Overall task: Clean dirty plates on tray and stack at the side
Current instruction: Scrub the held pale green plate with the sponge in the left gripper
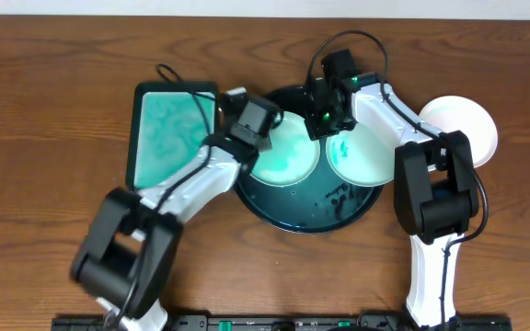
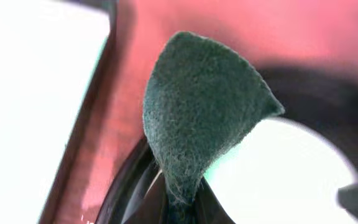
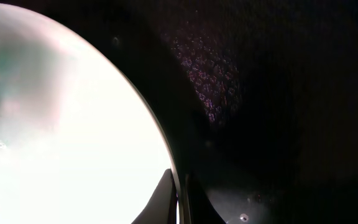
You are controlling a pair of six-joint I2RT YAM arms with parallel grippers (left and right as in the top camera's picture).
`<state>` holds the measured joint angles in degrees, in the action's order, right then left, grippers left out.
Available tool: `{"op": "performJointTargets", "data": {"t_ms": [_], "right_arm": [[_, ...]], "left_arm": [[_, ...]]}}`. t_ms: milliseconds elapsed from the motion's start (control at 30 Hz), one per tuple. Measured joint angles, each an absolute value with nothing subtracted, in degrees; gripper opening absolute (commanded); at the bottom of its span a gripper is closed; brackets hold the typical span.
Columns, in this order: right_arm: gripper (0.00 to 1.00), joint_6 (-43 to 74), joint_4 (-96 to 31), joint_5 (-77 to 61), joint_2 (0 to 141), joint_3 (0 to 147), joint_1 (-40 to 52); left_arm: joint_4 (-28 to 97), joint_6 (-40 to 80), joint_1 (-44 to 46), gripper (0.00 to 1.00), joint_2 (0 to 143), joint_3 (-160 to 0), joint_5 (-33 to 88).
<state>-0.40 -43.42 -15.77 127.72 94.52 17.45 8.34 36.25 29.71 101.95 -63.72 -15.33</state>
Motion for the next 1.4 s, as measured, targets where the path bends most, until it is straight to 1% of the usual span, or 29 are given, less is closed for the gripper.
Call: {"op": "performJointTargets", "data": {"t_ms": [100,200,400,567,667,800,1133,1400], "right_arm": [[0.01,-0.4,-43.42,-15.77,127.72,94.52,17.45],[0.01,-0.4,-43.42,-15.77,127.72,94.52,17.45],[0.01,-0.4,-43.38,-15.77,127.72,94.52,17.45],[0.01,-0.4,-43.38,-15.77,127.72,94.52,17.45],[0.01,-0.38,-43.35,-15.77,127.72,94.52,17.45],[0.01,-0.38,-43.24,-15.79,127.72,94.52,17.45],[0.01,-0.34,-43.0,-15.79,127.72,94.5,17.45],[0.01,0.05,-42.74,-15.81,127.72,94.5,17.61]], "left_arm": [[6.7,37.54,29.28,0.07,98.35,-63.72,-12.23],[6.66,39.4,29.39,0.07,98.19,-63.72,-7.16],[6.94,42.76,30.65,0.07,104.09,-63.72,1.41],[7.88,43.68,31.53,0.07,109.34,-63.72,3.51],[8.12,43.18,31.51,0.07,110.28,-63.75,2.48],[8.16,39.57,32.08,0.07,110.43,-63.79,-1.04],[8.29,29.39,31.88,0.07,111.22,-64.01,-15.79],[3.75,26.59,29.54,0.07,111.9,-64.01,-18.35]]}}
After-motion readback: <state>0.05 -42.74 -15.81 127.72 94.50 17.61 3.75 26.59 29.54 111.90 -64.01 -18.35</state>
